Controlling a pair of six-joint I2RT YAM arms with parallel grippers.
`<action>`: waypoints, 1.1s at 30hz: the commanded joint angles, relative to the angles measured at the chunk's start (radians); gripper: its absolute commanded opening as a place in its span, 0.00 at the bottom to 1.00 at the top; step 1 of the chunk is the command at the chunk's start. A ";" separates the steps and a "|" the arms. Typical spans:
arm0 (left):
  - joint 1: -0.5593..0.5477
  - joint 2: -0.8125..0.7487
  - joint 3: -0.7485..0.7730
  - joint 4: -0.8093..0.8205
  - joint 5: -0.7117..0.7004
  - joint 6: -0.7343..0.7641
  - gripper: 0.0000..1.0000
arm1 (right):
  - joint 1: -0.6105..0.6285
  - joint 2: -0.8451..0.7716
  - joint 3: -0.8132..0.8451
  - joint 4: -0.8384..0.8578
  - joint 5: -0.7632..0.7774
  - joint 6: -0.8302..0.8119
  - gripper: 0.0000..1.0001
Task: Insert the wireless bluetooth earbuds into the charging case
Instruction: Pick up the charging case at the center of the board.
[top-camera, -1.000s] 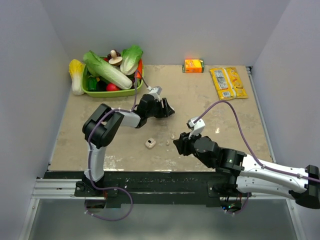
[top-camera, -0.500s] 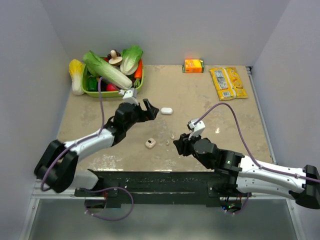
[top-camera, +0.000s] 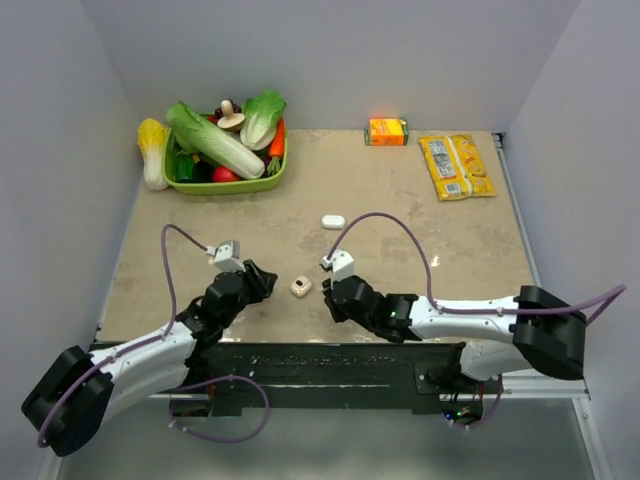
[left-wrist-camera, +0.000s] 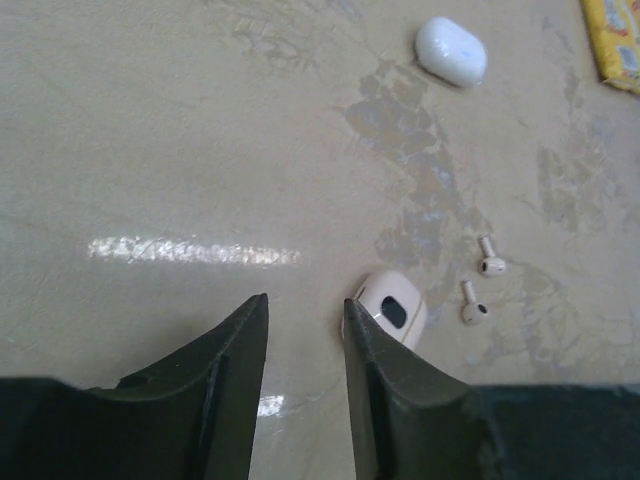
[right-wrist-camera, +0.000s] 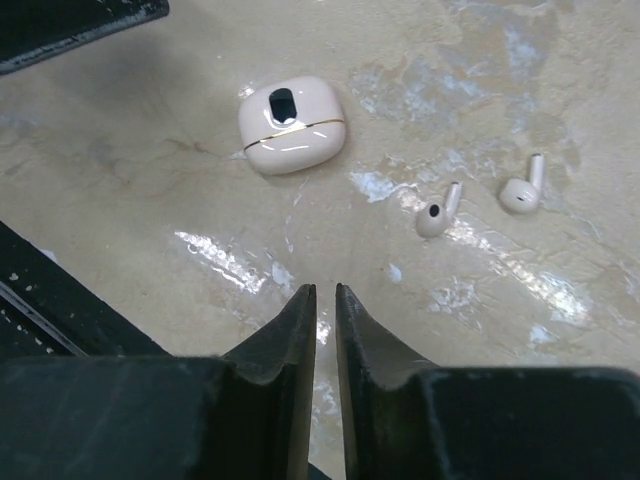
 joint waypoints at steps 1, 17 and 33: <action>-0.005 0.102 0.010 0.021 -0.034 -0.026 0.30 | 0.001 0.062 0.073 0.091 -0.032 0.004 0.12; -0.021 0.368 0.039 0.217 0.070 0.030 0.08 | 0.003 0.039 0.046 0.052 -0.063 0.017 0.04; -0.143 0.501 0.025 0.383 0.079 0.004 0.00 | 0.003 -0.080 -0.022 0.034 -0.031 0.040 0.05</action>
